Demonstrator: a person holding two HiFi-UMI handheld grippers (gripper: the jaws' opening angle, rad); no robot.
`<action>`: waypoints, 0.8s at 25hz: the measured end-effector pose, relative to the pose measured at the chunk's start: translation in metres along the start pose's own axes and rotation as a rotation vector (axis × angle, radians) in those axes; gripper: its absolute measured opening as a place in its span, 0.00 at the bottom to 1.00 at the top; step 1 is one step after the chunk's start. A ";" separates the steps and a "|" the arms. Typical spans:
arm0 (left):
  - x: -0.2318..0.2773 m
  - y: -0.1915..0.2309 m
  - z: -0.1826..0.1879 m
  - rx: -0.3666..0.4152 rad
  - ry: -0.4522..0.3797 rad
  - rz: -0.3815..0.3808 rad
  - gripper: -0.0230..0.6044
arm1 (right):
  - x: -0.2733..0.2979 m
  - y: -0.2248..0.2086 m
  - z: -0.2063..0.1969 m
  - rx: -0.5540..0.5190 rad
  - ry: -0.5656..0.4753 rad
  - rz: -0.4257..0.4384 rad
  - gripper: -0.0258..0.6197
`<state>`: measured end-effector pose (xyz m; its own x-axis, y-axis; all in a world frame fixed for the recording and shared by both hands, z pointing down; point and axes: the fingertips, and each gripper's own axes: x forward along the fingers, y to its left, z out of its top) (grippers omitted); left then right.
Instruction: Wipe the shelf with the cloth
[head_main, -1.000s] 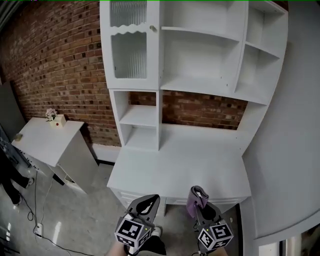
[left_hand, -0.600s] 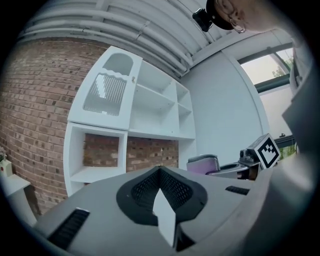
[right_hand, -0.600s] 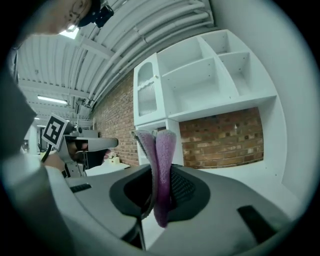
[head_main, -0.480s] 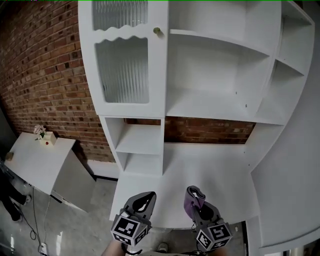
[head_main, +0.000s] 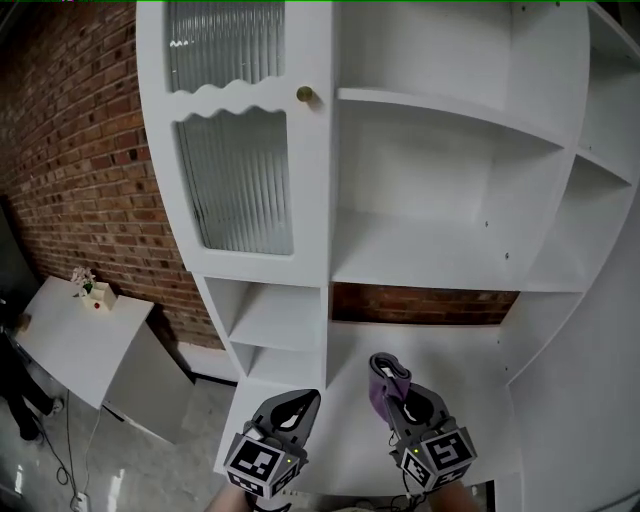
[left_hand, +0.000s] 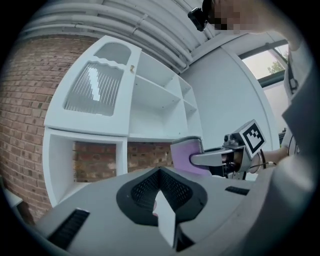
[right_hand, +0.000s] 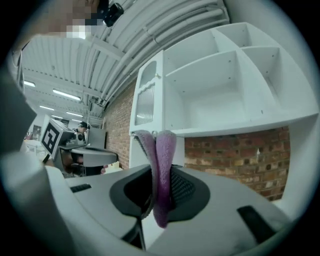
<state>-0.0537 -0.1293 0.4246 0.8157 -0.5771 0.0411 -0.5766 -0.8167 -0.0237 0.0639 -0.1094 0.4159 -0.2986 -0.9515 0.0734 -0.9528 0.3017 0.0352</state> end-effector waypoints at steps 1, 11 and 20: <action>0.007 0.003 0.006 0.000 -0.004 0.010 0.06 | 0.007 -0.006 0.013 -0.015 -0.013 0.010 0.15; 0.056 0.028 0.080 0.097 -0.106 0.111 0.06 | 0.075 -0.053 0.173 -0.089 -0.199 0.089 0.15; 0.076 0.037 0.111 0.131 -0.121 0.155 0.06 | 0.132 -0.059 0.312 -0.104 -0.337 0.173 0.15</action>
<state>-0.0073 -0.2037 0.3157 0.7222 -0.6853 -0.0935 -0.6906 -0.7074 -0.1504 0.0630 -0.2714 0.1129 -0.4722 -0.8472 -0.2436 -0.8813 0.4471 0.1534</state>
